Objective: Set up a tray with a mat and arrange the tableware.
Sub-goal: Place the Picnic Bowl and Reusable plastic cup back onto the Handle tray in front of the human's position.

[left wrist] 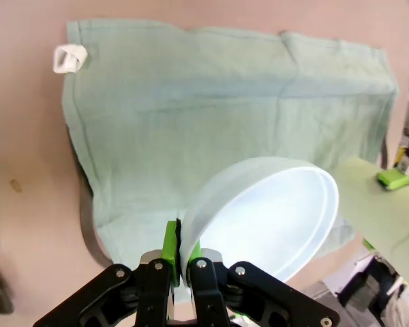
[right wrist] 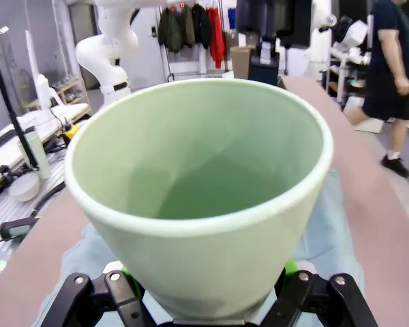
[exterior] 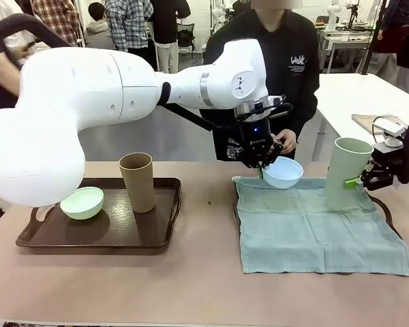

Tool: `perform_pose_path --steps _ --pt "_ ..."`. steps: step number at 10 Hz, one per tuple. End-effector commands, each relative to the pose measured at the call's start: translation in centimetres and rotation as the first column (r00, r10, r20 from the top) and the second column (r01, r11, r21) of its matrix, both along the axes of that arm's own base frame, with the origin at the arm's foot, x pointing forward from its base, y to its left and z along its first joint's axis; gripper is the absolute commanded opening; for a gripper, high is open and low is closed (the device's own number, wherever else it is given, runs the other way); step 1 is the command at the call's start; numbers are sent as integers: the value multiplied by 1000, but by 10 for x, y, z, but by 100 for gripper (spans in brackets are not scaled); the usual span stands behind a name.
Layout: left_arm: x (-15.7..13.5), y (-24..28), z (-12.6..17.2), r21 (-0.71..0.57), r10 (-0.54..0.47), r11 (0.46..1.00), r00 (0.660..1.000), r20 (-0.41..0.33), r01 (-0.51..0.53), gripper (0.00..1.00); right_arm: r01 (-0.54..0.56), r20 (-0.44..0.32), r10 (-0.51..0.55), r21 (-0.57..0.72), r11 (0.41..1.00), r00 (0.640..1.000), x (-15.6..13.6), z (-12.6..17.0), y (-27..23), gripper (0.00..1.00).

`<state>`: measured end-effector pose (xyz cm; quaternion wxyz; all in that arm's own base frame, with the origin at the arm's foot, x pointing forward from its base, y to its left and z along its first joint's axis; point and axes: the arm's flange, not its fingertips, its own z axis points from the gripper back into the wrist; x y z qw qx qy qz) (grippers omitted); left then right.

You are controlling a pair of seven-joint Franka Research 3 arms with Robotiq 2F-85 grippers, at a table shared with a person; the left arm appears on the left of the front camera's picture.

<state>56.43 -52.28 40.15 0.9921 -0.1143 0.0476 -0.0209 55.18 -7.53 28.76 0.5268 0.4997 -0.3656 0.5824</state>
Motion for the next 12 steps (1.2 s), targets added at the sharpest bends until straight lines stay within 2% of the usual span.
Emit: perform_pose_path --steps 1,6,9,10,11,12 --pt "-3 4 -14 -37 -32 999 999 -13 31 5 -40 -31 40 0 999 999 8 -8 3 84" --pt "-4 -1 -44 -35 -67 997 996 -56 65 5 -84 -51 82 -28 996 995 10 -42 18 84" --pt "-2 -6 -56 -10 -80 997 992 -93 79 5 -82 -64 80 -40 996 995 10 -49 18 84" --pt "-1 -7 -61 2 -79 997 991 -109 80 24 -81 -61 78 -43 996 995 10 -49 17 100" --pt "0 -8 -66 11 -82 996 989 -124 84 62 -81 -55 79 -50 995 995 10 -48 17 100" --pt "-1 -9 -70 20 -87 996 987 -135 91 84 -80 -52 77 -53 995 996 9 -46 17 100"
